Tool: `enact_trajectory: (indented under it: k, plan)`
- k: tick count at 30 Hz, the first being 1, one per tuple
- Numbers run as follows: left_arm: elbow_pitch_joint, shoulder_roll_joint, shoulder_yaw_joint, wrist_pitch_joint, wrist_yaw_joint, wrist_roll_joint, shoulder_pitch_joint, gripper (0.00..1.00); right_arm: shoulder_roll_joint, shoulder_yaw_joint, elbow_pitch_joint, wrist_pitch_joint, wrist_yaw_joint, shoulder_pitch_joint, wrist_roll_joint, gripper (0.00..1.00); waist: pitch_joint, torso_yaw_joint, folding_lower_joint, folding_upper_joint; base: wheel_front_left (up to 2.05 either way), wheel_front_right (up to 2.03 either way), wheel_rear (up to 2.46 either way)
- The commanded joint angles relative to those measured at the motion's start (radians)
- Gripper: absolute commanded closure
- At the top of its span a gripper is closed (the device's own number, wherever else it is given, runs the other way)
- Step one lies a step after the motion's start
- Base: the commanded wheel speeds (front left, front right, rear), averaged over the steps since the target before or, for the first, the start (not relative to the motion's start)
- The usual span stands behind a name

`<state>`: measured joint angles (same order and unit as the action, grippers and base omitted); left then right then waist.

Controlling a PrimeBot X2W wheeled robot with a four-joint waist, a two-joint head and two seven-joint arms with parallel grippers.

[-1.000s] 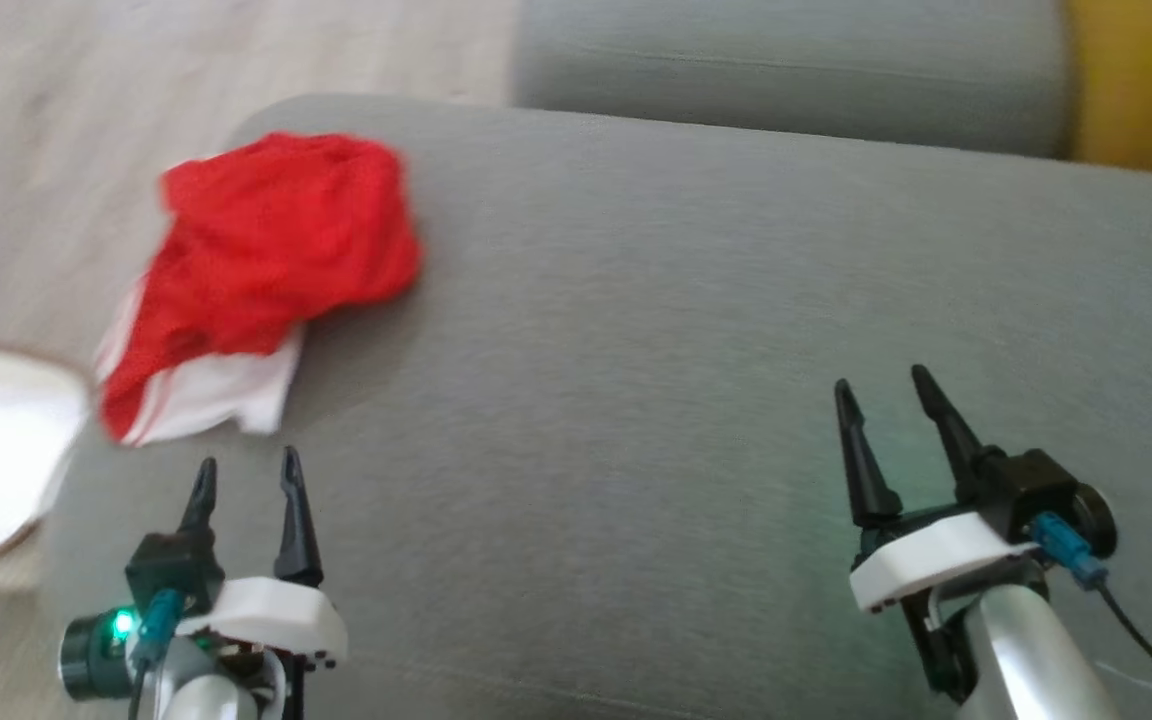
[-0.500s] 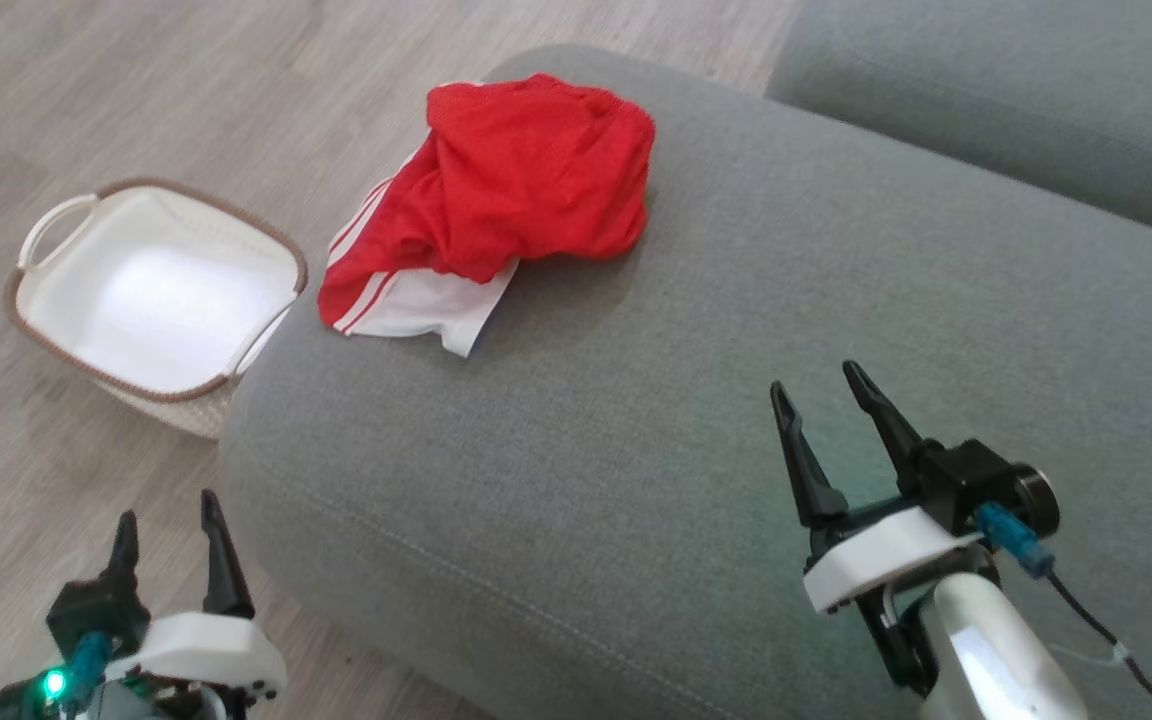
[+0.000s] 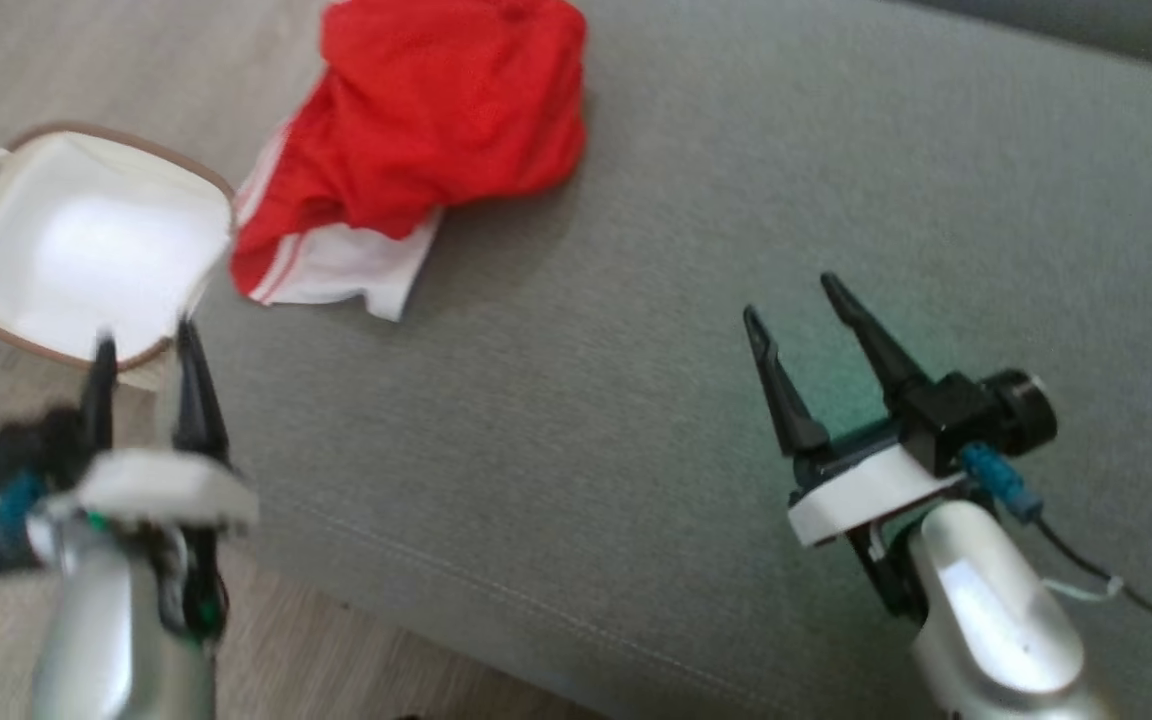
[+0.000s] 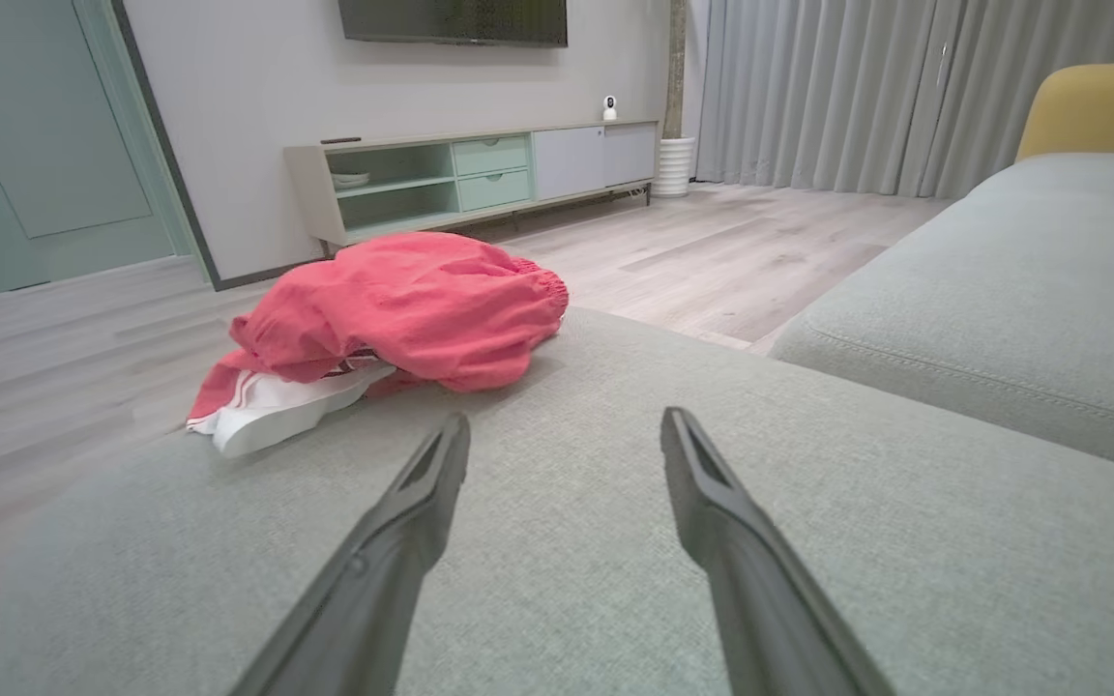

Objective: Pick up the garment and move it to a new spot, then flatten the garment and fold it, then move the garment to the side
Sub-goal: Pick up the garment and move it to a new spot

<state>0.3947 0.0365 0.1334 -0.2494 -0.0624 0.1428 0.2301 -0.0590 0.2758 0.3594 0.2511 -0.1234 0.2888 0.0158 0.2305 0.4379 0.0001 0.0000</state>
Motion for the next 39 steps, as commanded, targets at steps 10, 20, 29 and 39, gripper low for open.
enact_trajectory:
  k: [10, 20, 29, 39]
  plan:
    - [0.143, 0.109, -0.003, -0.012, -0.067, 0.036, 0.326, 0.00, -0.047, 0.036, -0.075, 0.011, -0.007, 0.079, -0.011, 0.00, 0.151, -0.131, -0.0001, 0.0000, 0.00, 0.00, 0.00]
    - [0.362, 0.226, -0.136, -0.012, -0.068, 0.187, 0.459, 0.00, -0.047, 0.035, -0.076, 0.011, -0.007, 0.099, -0.004, 0.00, 0.186, -0.220, -0.0001, 0.0000, 0.00, 0.00, 0.00]
    - [0.447, 0.275, -0.099, -0.012, -0.068, 0.152, 0.515, 1.00, -0.024, 0.008, -0.079, 0.011, -0.007, 0.100, 0.009, 0.00, 0.180, -0.308, -0.0001, 0.0000, 0.00, 0.00, 0.00]
    - [0.228, 0.302, -0.100, -0.012, -0.068, 0.044, 0.542, 1.00, 0.004, 0.025, -0.078, 0.011, -0.007, 0.090, 0.039, 0.00, 0.130, -0.443, -0.0001, 0.0000, 0.00, 0.00, 0.00]
